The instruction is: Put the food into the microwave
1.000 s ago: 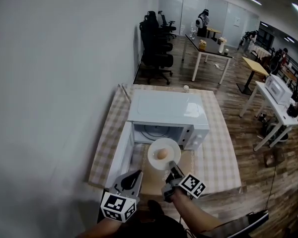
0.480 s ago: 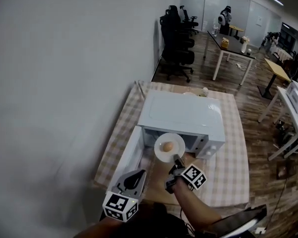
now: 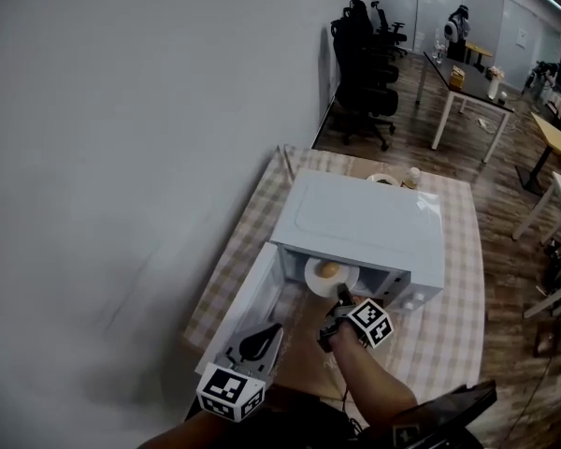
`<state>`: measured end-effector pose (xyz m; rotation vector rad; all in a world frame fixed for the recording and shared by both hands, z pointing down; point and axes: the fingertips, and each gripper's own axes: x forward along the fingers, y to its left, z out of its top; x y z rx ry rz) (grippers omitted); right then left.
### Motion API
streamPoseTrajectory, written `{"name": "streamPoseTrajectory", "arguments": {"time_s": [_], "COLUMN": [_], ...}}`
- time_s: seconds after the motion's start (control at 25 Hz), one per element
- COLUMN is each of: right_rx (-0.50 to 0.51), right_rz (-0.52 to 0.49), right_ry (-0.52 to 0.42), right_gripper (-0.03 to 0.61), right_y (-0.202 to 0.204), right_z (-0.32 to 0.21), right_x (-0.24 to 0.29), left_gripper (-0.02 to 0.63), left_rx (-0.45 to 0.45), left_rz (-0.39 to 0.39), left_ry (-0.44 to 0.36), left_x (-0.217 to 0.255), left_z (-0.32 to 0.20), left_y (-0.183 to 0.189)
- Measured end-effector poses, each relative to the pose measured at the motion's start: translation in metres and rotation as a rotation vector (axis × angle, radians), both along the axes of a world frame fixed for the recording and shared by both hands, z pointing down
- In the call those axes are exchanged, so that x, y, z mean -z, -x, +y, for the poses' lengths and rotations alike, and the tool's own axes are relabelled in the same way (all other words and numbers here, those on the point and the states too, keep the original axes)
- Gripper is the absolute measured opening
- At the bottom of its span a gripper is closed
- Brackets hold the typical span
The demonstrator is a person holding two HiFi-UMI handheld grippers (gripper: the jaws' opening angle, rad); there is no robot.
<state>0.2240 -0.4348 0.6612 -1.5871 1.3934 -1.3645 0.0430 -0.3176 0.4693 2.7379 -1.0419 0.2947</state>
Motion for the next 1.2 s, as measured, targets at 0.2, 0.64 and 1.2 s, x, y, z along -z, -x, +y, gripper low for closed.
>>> {"name": "streamPoseTrajectory", "arguments": {"time_s": [0.2, 0.64, 1.2], "right_rx": [-0.016, -0.037, -0.081], "right_rz": [-0.008, -0.043, -0.034], "right_ry": [0.029, 0.089, 0.158], "right_gripper": [0.015, 0.015, 0.017], "right_y": [-0.014, -0.027, -0.036], "right_z": [-0.015, -0.038, -0.06], "right_x": [-0.019, -0.05, -0.057], "left_gripper": [0.008, 0.008, 0.009], "left_rx": [0.008, 0.05, 0.089], "left_rz": [-0.029, -0.03, -0.034], "left_ry": [0.004, 0.046, 0.055], "left_x": [-0.009, -0.02, -0.019], "left_z": [-0.007, -0.021, -0.024], "left_y": [-0.008, -0.017, -0.015]}}
